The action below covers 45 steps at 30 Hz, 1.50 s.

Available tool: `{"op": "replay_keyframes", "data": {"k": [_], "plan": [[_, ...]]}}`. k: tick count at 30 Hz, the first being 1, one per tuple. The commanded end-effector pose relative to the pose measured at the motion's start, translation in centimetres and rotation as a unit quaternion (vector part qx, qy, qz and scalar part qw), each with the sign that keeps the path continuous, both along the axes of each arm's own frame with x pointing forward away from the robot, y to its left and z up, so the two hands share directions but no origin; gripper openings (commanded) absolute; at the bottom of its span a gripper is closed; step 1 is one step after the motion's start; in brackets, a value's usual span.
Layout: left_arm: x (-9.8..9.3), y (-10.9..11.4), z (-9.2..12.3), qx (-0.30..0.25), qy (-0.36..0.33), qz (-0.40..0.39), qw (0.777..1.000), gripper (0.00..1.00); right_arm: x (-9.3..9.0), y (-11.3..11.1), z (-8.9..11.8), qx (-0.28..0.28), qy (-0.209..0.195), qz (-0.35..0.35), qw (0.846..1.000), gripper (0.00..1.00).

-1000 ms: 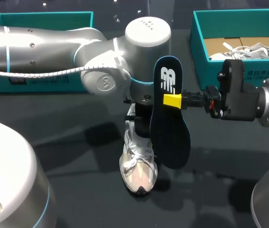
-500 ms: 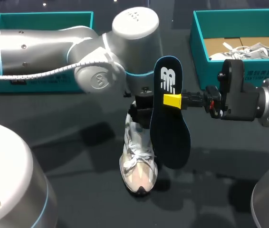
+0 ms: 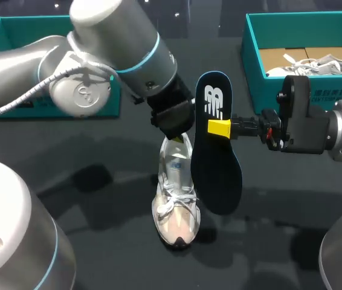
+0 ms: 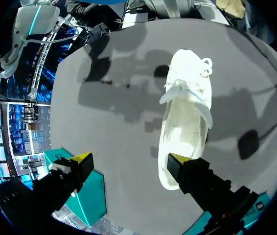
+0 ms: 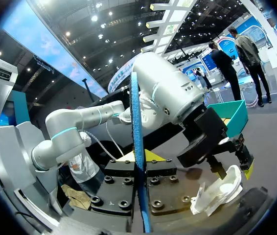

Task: Take the shoe out of the shoebox, open the shoe tongue, remove and reinsert the insole, then place the shoe into the shoebox

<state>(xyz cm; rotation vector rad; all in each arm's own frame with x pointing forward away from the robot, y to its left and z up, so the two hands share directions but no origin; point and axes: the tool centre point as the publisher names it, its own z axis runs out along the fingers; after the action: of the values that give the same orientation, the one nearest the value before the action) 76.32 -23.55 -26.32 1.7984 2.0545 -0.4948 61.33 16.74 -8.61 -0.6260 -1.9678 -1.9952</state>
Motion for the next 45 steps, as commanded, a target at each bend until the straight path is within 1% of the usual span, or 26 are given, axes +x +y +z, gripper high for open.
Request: {"op": "replay_keyframes", "data": {"k": [1,9,11,14,18,24,28,33,45], "plan": [[-0.7,1.4,0.2,-0.073,-0.013,0.002,0.997,1.00,-0.2,0.0,0.0,-0.001,0.001,-0.001,1.000,0.00],[-0.7,1.4,0.2,-0.073,-0.013,0.002,0.997,1.00,-0.2,0.0,0.0,-0.001,0.001,-0.001,1.000,0.00],[-0.2,1.3,0.0,-0.105,-0.002,-0.012,0.994,1.00,-0.2,0.0,0.0,-0.001,0.001,-0.001,1.000,0.00],[0.2,1.3,0.5,-0.155,-0.018,-0.014,0.988,1.00,-0.2,0.0,0.0,-0.001,0.001,-0.001,1.000,0.00],[0.4,1.4,1.8,-0.218,-0.038,-0.027,0.975,1.00,-0.2,0.0,0.0,-0.001,0.001,-0.001,1.000,0.00],[0.6,1.5,4.0,-0.275,-0.064,-0.040,0.958,1.00,-0.2,0.0,0.0,-0.001,0.001,-0.001,1.000,0.00],[0.5,1.8,5.2,-0.301,-0.073,-0.046,0.950,1.00,-0.2,0.0,0.0,-0.001,0.001,-0.001,1.000,0.00],[0.6,2.5,6.2,-0.340,-0.084,-0.048,0.936,1.00,-0.2,0.0,0.0,-0.001,0.001,-0.001,1.000,0.00],[0.8,3.4,9.1,-0.409,-0.084,-0.050,0.907,1.00,-0.2,0.0,0.0,-0.001,0.001,-0.001,1.000,0.00]]}}
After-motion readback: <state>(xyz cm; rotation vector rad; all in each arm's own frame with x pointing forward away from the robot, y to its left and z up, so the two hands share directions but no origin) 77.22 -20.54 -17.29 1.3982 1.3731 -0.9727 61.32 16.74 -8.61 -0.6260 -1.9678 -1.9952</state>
